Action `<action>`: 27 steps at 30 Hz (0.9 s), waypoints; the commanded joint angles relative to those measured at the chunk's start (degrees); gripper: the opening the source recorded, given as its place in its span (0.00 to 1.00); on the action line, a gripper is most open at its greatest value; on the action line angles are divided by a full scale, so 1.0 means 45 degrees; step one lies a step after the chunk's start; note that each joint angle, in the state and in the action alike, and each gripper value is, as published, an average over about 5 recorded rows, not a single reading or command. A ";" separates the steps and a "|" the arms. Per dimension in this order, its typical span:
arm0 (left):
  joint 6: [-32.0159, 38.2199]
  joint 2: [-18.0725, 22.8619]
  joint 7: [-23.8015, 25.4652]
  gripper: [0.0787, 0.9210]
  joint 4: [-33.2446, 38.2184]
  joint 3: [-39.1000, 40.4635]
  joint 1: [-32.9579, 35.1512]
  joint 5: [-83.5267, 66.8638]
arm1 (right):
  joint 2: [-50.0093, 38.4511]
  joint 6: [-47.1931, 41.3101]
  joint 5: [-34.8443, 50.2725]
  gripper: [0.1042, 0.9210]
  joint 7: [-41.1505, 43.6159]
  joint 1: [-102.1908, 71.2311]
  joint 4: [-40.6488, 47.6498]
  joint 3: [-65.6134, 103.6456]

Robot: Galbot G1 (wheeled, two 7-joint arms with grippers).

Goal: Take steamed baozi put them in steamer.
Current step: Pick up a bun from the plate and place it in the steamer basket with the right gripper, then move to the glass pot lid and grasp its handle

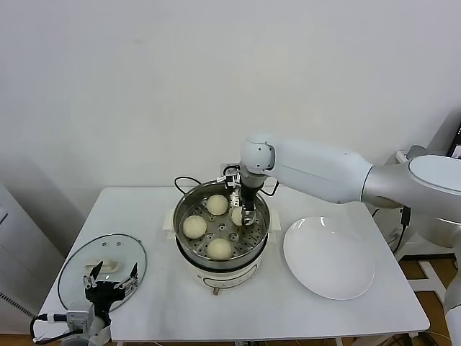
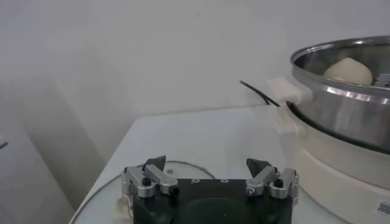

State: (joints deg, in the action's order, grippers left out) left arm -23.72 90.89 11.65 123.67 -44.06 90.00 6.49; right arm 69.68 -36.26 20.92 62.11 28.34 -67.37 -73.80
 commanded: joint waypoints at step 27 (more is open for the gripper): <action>0.0456 0.0379 -0.0570 0.88 0.0684 -0.0244 0.0057 -0.2073 | -0.5041 0.2018 0.1471 0.88 -0.4343 -0.4212 -0.3891 0.9825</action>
State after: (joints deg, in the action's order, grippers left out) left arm -22.83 92.19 9.98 126.01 -45.07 90.38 2.40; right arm 57.63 -34.88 23.52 56.21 24.53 -76.22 -56.66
